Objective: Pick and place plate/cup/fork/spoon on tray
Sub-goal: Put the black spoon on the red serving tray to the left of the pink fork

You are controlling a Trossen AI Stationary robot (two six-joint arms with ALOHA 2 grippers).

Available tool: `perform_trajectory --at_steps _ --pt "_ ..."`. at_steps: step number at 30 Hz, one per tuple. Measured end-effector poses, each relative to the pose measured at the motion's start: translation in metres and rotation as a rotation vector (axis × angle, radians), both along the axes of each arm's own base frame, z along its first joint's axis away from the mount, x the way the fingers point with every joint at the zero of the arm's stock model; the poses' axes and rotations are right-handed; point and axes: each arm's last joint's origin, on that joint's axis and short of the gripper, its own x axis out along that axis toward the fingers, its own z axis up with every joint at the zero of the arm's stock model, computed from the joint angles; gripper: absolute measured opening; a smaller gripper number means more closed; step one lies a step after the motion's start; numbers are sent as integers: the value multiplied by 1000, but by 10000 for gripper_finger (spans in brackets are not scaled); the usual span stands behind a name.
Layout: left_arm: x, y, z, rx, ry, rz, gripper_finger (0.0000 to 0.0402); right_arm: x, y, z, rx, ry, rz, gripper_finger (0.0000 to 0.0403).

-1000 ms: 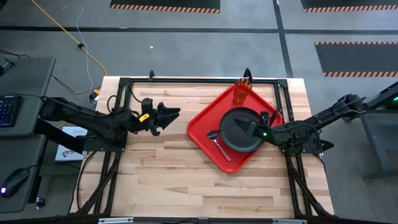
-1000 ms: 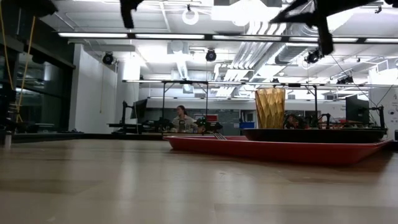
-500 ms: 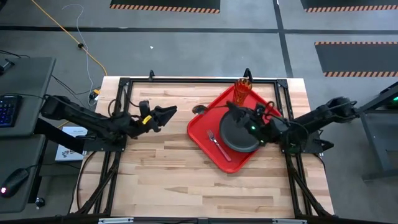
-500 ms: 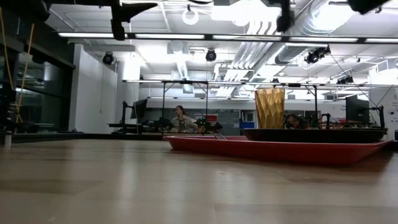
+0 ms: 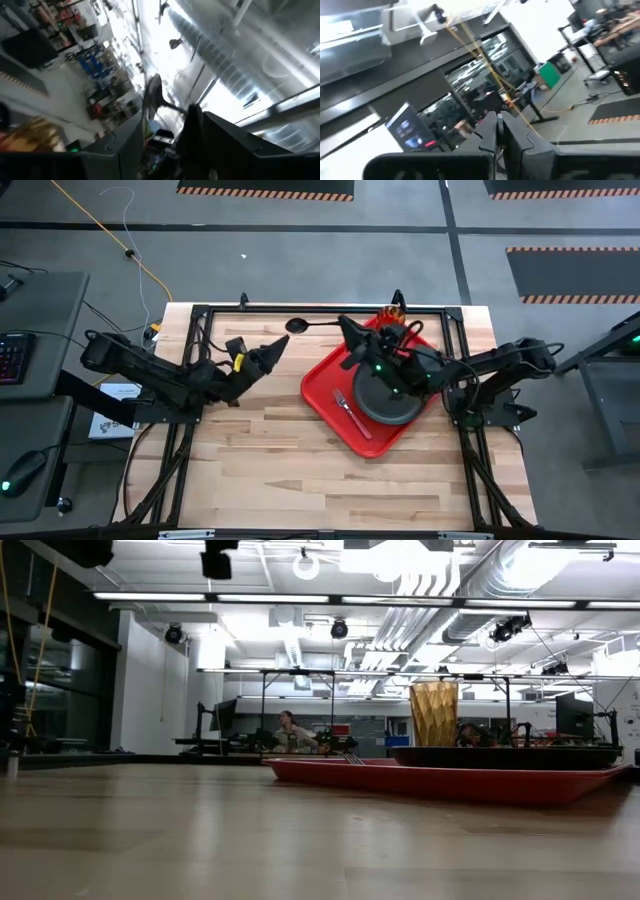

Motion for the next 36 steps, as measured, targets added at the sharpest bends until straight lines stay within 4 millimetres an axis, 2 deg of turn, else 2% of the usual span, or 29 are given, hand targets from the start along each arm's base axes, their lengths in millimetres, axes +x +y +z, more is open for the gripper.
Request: perform_trajectory --at_steps 7,19,23,29,36 --pt "9 4 14 -7 -39 23 188 11 3 17 -46 23 18 0" --pt "15 6 18 39 -3 68 185 13 4 18 -30 -6 55 0" --pt "15 9 18 40 8 97 146 13 4 18 -29 -2 52 0" --pt "15 10 17 54 38 141 18 13 3 17 -33 5 46 0" --pt "10 11 22 126 90 188 4 13 4 15 -15 47 19 13"
